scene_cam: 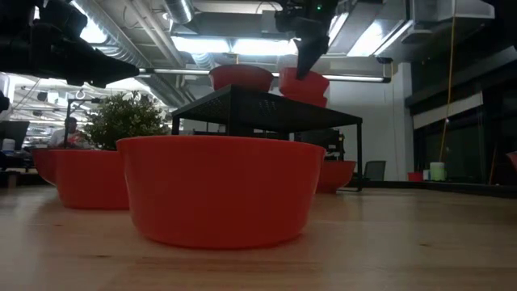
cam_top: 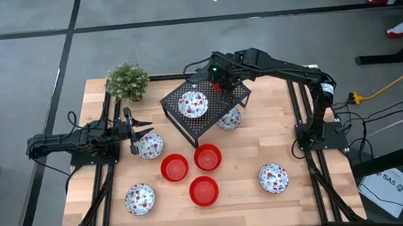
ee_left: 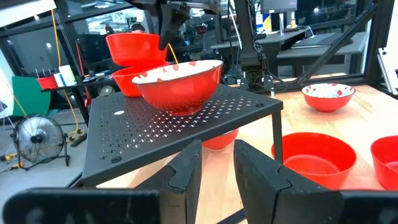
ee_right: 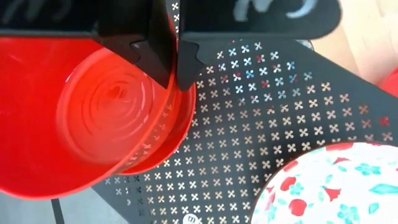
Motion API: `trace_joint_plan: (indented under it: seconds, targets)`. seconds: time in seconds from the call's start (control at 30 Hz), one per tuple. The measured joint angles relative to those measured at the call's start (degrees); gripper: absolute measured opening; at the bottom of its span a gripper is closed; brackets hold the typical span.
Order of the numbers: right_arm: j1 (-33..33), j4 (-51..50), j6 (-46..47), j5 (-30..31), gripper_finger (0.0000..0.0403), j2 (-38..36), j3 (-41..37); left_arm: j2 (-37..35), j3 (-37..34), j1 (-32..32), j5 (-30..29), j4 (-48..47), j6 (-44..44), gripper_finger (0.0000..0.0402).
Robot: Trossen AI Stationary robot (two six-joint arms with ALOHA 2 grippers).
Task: Pick & Place Mini bowls
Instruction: Stack the red bowl on the red bowl on the shelf
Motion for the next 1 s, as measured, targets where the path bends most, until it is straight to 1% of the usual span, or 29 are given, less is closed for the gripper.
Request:
trace_joint_plan:
  seconds: [0.2, 0.57, 0.73, 1.0]
  targets:
    - [0.0, 1.0, 0.1, -0.6, 0.0010, 0.2, -0.2, 0.0, 0.0, 0.0, 0.0, 0.0, 0.0, 0.0088]
    - [0.0, 2.4, -0.5, -0.5, 0.0010, 0.3, -5.7, 0.0, 0.0, 0.0, 0.0, 0.0, 0.0, 0.0088]
    - [0.0, 2.9, -0.8, -0.4, 0.0010, 0.3, -6.3, 0.0, 0.0, 0.0, 0.0, 0.0, 0.0, 0.0088]
    - [0.1, 2.7, -1.1, -0.4, 0.0030, 0.3, -6.4, 0.0, 0.0, 0.0, 0.0, 0.0, 0.0, 0.0088]
